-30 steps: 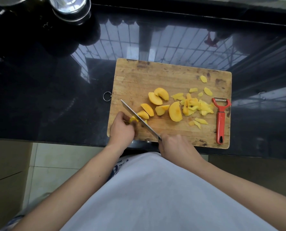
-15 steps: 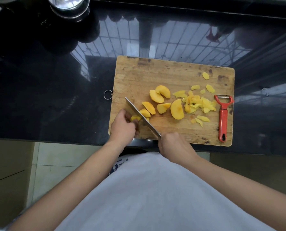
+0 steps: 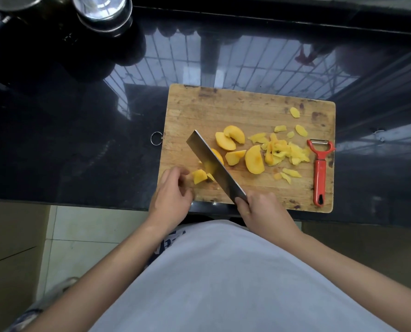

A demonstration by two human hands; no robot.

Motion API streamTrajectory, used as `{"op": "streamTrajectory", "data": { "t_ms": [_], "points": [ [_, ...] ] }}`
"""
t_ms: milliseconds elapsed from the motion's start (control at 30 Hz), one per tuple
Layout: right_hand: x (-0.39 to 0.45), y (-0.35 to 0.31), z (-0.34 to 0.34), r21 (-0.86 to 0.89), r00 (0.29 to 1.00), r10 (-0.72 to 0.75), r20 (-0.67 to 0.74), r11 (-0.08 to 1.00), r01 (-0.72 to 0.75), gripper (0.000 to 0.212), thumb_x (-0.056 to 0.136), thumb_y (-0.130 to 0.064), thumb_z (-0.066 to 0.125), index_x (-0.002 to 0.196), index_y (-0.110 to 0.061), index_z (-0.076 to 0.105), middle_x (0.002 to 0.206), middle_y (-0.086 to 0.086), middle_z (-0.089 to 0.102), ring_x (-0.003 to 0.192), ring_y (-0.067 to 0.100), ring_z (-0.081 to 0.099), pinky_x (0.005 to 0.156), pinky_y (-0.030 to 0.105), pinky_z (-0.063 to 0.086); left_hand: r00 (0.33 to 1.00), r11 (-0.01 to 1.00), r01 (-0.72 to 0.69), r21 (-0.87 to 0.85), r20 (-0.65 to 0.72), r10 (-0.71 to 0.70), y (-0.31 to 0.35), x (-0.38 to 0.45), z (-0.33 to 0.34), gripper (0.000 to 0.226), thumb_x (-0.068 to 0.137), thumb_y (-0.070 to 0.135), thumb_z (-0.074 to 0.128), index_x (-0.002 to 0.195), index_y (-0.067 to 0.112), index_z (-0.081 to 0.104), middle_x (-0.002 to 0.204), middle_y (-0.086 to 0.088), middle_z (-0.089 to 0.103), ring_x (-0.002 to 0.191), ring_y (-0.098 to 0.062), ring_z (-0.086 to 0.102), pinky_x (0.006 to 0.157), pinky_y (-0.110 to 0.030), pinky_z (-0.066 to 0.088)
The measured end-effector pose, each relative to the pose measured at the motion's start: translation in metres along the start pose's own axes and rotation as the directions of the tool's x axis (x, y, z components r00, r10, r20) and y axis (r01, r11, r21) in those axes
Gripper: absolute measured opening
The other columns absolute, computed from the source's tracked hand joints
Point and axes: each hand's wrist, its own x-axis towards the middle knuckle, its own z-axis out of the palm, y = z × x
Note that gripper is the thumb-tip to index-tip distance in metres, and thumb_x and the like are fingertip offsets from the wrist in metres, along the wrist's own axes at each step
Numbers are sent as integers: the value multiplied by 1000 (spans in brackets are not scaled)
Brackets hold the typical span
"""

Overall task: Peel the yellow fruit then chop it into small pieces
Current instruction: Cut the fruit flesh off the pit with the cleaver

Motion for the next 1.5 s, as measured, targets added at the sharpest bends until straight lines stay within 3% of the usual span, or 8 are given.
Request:
{"op": "streamTrajectory", "data": {
  "t_ms": [100,233,400,667,967,1167,1333,1500],
  "points": [
    [-2,3,-1,-17,1000,12,-17,1000,-12,23,105,-27,50,91,-14,64,69,-1,55,64,20,56,51,30,39,1000,999,-23,29,7,22,2,2,1,37,93,27,73,126,27,56,116,11,52,97,-14,57,81,-35,49],
    [-3,-1,-2,-77,1000,-25,3,997,25,24,105,-27,49,99,-12,67,72,0,54,67,24,53,58,34,38,996,998,-50,24,-68,51,8,5,9,30,95,36,73,119,22,61,109,8,56,97,-17,59,80,-37,51],
    [-3,-2,-3,-73,1000,-25,18,997,27,25,105,-29,48,101,-13,67,77,5,62,71,26,59,62,40,51,987,996,-93,5,-134,92,10,10,12,15,96,18,72,110,16,69,100,7,57,90,-16,57,79,-32,47],
    [-4,-2,-3,-238,993,-100,59,965,111,28,104,-28,46,99,-11,68,83,9,68,75,29,62,64,39,48,980,991,-133,-1,-151,132,-5,11,12,12,92,5,71,101,14,71,97,2,64,83,-15,56,73,-30,46],
    [0,-7,-8,-321,990,-82,114,940,115,23,104,-23,46,94,-13,64,66,1,47,64,29,51,56,35,37,953,969,-240,52,-178,246,-8,11,14,17,89,-1,71,102,10,74,97,-3,71,80,-11,54,71,-25,38],
    [20,-20,2,-243,993,-47,112,967,74,17,102,-19,50,92,-14,63,73,3,52,71,29,56,58,37,46,954,967,-248,66,-156,255,-8,11,13,16,89,-3,71,98,10,71,95,-4,72,86,-24,63,72,-33,48],
    [20,-15,3,-147,997,-21,74,989,32,24,104,-23,52,89,-11,67,73,4,58,65,22,56,51,35,44,954,956,-263,131,-111,277,-4,6,10,15,92,5,72,103,12,63,104,1,61,89,-21,58,72,-34,45],
    [12,-15,-8,-8,999,-2,37,1000,2,27,106,-27,50,81,-20,58,68,2,58,60,18,55,47,29,37,872,807,-468,361,39,488,-3,4,3,31,92,8,72,121,15,67,123,-4,62,94,-28,63,64,-33,46]
  ]
}}
